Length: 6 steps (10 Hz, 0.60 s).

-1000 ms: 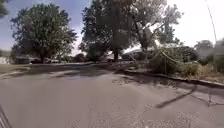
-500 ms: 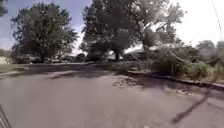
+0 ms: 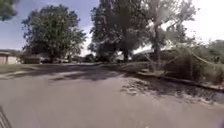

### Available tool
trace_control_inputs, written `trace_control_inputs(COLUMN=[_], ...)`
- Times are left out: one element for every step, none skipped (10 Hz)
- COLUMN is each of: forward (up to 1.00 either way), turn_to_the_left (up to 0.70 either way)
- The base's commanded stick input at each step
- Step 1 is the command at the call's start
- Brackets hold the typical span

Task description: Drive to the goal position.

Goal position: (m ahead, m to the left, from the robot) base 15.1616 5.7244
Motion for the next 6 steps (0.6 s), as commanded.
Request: trace_control_inputs(forward=[0.7,0.7,0.7,0.7,0.7,0.7], turn_to_the_left=[0.03,0.03,0.03,0.03,0.03,0.03])
